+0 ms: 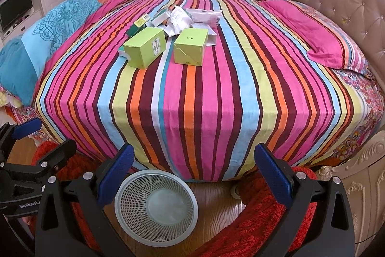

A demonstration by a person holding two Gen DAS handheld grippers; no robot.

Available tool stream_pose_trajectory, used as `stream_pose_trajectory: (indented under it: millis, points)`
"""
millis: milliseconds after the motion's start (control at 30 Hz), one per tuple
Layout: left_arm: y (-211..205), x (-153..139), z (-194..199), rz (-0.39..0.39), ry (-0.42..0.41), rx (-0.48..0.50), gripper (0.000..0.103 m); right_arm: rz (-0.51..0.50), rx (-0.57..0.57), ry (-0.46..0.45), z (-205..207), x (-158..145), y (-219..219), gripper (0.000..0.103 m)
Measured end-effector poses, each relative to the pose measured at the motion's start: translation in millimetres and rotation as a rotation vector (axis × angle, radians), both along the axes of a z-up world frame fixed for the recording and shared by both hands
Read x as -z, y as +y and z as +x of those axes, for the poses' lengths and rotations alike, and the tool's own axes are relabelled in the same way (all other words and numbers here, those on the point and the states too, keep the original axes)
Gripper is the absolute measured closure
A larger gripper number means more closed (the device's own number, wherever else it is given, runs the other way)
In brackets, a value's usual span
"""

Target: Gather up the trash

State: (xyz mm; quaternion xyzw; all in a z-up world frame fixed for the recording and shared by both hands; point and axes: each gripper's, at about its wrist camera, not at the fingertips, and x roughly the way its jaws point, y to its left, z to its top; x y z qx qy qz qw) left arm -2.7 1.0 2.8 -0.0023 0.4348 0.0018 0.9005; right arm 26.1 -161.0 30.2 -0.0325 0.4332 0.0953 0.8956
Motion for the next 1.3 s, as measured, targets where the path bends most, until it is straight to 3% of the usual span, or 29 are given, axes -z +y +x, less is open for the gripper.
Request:
stream_pose_trajectory:
  millis: [767,1067,1300]
  points:
    - [-6.1,13.9,3.8,0.027,0.028,0.021,0.006,0.028,-0.009,0.028,5.0,15.0,-4.1,0.007]
    - [-2.7,34.2,10.2,-0.003,0.057,0.024,0.006,0.056,0.015,0.079,11.2,34.6,-12.5,0.007]
    - [1.6,45.0,24.4,-0.022,0.074,0.008,0.006,0.096,0.038,0.070,22.2,33.3,-15.3,0.007]
